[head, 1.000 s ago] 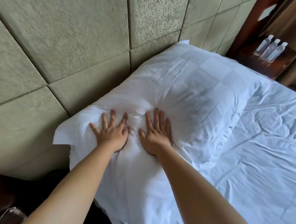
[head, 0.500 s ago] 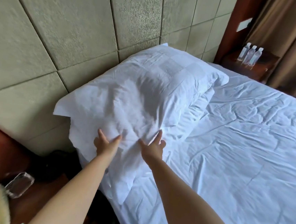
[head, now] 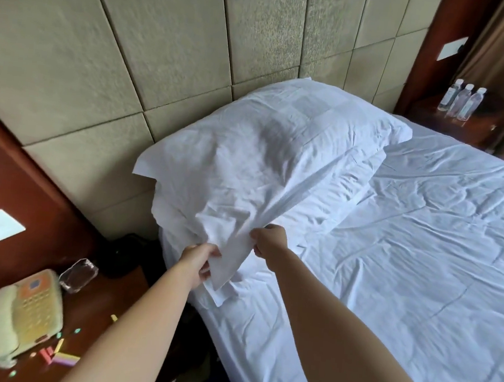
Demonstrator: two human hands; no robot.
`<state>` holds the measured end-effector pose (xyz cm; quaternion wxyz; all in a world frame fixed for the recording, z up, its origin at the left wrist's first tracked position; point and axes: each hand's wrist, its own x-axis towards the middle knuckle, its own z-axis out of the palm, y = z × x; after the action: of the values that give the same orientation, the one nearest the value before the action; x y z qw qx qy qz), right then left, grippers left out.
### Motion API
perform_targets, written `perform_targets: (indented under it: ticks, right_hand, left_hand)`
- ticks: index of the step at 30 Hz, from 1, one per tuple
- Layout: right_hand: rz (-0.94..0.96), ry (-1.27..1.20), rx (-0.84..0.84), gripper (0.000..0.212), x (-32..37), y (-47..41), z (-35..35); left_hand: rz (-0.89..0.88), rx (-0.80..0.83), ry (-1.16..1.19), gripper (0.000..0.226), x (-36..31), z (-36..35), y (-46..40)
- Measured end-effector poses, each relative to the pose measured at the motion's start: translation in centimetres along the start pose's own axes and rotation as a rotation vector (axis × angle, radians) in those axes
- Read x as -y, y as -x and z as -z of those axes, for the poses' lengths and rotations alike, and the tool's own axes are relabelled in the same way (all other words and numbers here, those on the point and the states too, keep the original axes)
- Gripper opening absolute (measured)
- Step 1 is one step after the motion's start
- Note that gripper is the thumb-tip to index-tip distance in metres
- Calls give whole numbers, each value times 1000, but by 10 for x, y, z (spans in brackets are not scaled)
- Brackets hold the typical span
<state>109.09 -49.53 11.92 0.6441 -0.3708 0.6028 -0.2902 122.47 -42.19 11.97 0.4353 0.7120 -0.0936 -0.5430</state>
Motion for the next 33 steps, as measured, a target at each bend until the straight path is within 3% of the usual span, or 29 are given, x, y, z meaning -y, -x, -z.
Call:
perform_targets:
  ticks: [3,6,9,11,14,17,21,24,30,33]
  right_hand:
    - [-108,139,-22,3,-9,3,0]
    - [-144,144,20,51,0,4,-20]
    - [-144,156,42,79,7,2,-48]
    - [-173,123,34,85,9,-6,-61]
    - [-239,17,-4,72,13,-22,-72]
    - [-275,-128,11,40,22,-38,-83]
    - [-288,-88,-6,19,38,-61,-106]
    - [-289,-65,-5,11,57,-78,-123]
    - [-156,-71,84,8,121,-93,-165]
    - [-151,82,87,15,129,-96,-165]
  left_hand:
    - [15,-16,-33,19,1,2,4]
    - [-3,-56,61,23,-8,4,1]
    - [-2,-38,193,25,-24,12,-10]
    - [9,-17,194,26,-36,21,-20]
    - [7,23,192,31,-50,33,-44]
    - [-3,75,164,31,-67,41,-74]
    - [-16,163,170,39,-102,47,-113]
    - [-127,162,102,33,-139,47,-137]
    - [-445,141,64,64,-242,54,-161]
    - [-455,86,2,54,-235,60,-166]
